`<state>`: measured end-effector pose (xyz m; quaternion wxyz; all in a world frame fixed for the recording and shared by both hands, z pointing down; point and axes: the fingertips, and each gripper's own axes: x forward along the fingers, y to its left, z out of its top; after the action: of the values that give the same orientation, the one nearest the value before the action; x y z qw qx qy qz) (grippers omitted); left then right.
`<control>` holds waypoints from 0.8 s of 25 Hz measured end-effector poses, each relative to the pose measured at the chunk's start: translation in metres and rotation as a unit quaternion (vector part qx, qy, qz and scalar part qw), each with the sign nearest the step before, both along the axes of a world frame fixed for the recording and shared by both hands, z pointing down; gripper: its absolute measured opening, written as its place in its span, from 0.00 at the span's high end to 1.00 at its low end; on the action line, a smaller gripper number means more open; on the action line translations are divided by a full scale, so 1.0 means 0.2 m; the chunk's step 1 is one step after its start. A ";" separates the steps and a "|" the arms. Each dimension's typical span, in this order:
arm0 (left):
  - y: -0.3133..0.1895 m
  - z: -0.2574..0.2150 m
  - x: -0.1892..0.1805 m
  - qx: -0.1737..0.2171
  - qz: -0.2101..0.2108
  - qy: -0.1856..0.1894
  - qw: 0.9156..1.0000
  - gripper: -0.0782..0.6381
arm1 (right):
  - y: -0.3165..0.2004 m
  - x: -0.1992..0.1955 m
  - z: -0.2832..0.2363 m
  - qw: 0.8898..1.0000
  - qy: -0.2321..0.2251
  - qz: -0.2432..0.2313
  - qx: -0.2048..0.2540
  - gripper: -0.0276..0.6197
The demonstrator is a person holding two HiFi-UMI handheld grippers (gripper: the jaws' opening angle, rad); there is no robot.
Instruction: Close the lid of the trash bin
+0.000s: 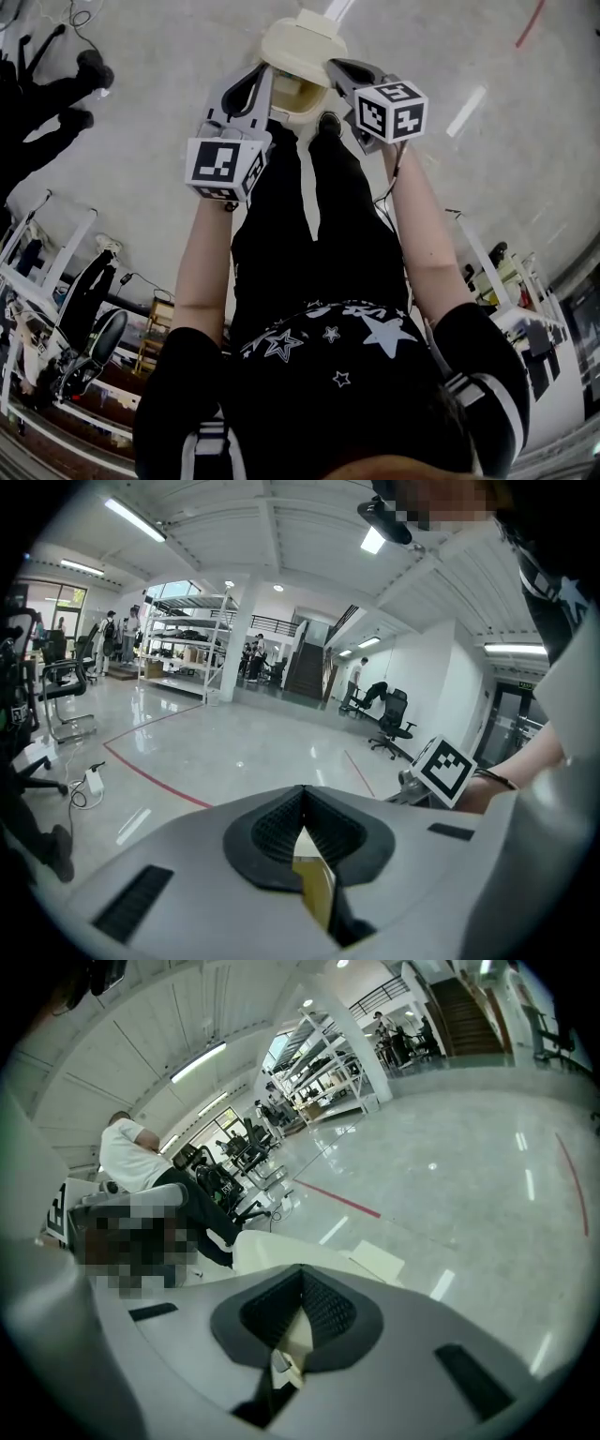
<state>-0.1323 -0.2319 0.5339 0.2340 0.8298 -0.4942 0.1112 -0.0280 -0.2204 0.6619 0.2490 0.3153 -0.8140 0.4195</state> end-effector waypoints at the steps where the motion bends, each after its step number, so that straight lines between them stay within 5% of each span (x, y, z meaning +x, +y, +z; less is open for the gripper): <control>1: 0.03 0.01 0.00 -0.001 -0.003 -0.005 1.000 0.88 | 0.04 -0.01 0.01 1.000 -0.003 -0.002 -0.003 0.95; 11: 0.32 0.31 -0.10 -0.050 -0.076 -0.050 0.995 0.88 | 0.36 -0.15 0.21 0.997 -0.021 -0.073 -0.028 0.95; 20: 0.49 0.74 -0.20 -0.125 -0.069 -0.075 0.987 0.88 | 0.53 -0.28 0.43 0.996 -0.002 -0.080 -0.038 0.95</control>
<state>-0.1724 -0.1336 0.6815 0.3055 0.7470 -0.5488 0.2180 -0.0833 -0.1134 0.7469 0.2924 0.2390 -0.8202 0.4297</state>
